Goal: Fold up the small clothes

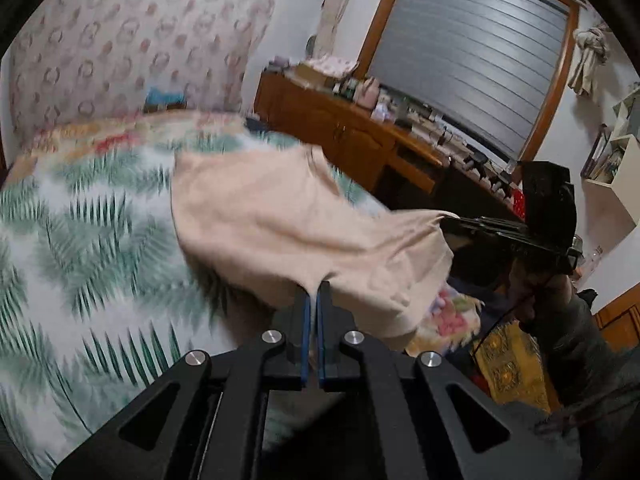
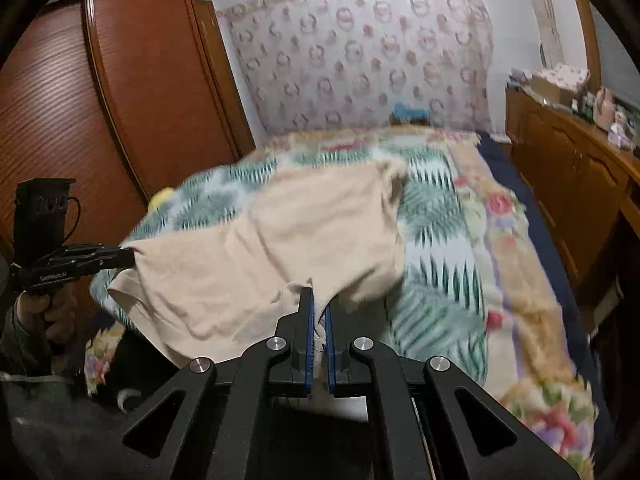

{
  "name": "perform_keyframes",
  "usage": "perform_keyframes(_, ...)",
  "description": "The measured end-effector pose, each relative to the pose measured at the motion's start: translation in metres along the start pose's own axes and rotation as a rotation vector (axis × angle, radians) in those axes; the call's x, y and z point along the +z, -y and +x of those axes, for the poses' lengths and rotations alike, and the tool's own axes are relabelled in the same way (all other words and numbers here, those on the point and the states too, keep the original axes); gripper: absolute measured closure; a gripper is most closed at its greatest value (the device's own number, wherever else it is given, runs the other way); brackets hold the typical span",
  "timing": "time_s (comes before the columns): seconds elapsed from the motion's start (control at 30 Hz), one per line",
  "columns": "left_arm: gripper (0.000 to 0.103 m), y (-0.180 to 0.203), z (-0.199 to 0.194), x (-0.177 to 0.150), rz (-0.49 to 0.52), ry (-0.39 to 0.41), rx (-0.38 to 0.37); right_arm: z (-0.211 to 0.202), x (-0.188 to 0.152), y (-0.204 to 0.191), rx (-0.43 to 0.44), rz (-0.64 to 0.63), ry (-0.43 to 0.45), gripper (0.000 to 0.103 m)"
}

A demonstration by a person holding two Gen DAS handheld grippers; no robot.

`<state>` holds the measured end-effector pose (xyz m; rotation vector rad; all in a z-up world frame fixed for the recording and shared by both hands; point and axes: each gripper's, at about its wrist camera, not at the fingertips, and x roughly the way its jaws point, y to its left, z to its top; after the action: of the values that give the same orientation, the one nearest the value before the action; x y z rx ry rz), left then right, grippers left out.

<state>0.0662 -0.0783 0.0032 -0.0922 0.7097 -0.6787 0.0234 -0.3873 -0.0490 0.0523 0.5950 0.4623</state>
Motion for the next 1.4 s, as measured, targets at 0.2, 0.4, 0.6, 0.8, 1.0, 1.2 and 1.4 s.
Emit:
perform_keyframes(0.2,0.100,-0.040,0.034,0.074,-0.010,0.047,0.023,0.021,0.054,0.018,-0.013,-0.007,0.076,0.099)
perform_keyframes(0.4,0.100,-0.097,0.090,0.130,-0.052,0.032,0.110,0.077,0.100,0.046,-0.049,0.005,0.056,0.099)
perform_keyframes(0.6,0.100,-0.140,0.135,0.150,-0.090,-0.004,0.143,0.146,0.131,0.057,-0.054,-0.008,-0.007,0.099)
perform_keyframes(0.8,0.099,-0.159,0.162,0.146,-0.077,-0.064,0.233,0.189,0.147,0.062,-0.090,-0.009,-0.087,0.099)
perform_keyframes(1.0,0.065,-0.160,0.141,0.131,-0.037,-0.055,0.242,0.173,0.154,0.066,-0.122,-0.009,-0.064,0.065)
perform_keyframes(1.2,0.043,-0.147,0.130,0.107,-0.018,-0.100,0.180,0.142,0.142,0.046,-0.110,-0.048,-0.045,0.049)
perform_keyframes(1.4,0.043,-0.133,0.155,0.099,0.020,-0.176,0.183,0.160,0.118,0.020,-0.082,-0.143,-0.163,0.049)
